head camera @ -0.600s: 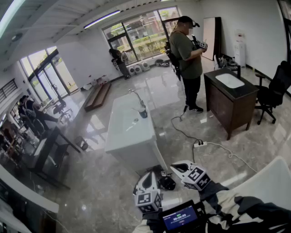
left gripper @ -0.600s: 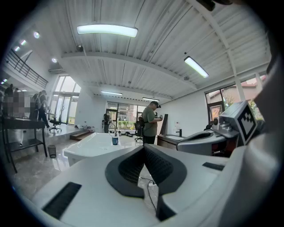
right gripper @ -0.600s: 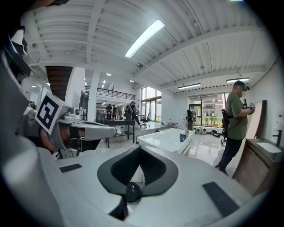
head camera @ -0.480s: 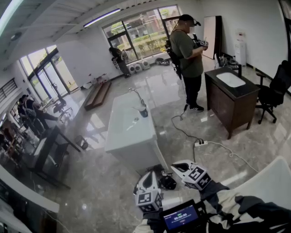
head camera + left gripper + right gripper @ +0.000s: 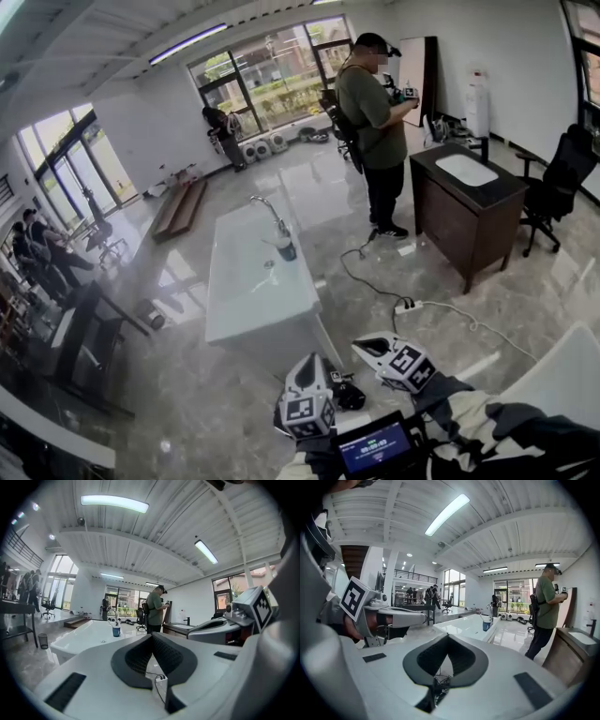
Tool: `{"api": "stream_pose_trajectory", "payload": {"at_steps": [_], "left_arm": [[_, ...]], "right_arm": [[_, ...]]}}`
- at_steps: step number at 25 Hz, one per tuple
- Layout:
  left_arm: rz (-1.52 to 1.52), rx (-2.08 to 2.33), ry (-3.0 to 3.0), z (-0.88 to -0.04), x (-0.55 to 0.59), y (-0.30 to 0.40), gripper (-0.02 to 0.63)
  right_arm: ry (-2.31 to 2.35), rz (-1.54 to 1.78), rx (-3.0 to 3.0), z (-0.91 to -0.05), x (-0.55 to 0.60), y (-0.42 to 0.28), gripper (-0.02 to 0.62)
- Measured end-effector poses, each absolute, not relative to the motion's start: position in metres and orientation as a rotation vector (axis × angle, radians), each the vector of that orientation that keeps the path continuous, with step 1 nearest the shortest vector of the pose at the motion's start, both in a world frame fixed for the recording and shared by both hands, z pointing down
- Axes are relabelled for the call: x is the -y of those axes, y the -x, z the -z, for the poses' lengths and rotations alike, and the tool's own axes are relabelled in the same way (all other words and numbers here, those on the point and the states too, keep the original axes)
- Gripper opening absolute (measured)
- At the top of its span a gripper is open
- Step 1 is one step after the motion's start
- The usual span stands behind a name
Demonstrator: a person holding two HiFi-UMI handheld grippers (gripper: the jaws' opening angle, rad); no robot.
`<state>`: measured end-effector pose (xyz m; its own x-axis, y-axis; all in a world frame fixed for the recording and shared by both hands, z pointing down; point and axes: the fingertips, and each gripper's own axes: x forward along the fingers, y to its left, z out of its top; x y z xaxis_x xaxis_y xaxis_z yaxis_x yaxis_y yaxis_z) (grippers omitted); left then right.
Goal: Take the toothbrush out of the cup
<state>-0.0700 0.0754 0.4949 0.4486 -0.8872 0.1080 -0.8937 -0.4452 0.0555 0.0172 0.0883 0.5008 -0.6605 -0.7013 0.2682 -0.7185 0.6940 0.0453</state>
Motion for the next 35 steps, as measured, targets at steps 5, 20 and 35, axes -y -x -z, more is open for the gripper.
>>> {"api": "stream_pose_trajectory", "payload": {"at_steps": [5,20,35], "left_arm": [[-0.091,1.54,-2.624,-0.48,-0.014,0.093,0.005],[-0.135,1.404,-2.681,-0.506,0.084,0.101,0.005],[-0.194,1.506,-2.617,-0.519,0.206,0.096,0.005]], "right_arm": [[-1.183,-0.09,2.609,-0.491,-0.03,0.009,-0.012],[-1.245,-0.133,2.525,-0.508,0.059,0.027,-0.012],[-1.138,-0.137,2.609,-0.515,0.19,0.024,-0.011]]}}
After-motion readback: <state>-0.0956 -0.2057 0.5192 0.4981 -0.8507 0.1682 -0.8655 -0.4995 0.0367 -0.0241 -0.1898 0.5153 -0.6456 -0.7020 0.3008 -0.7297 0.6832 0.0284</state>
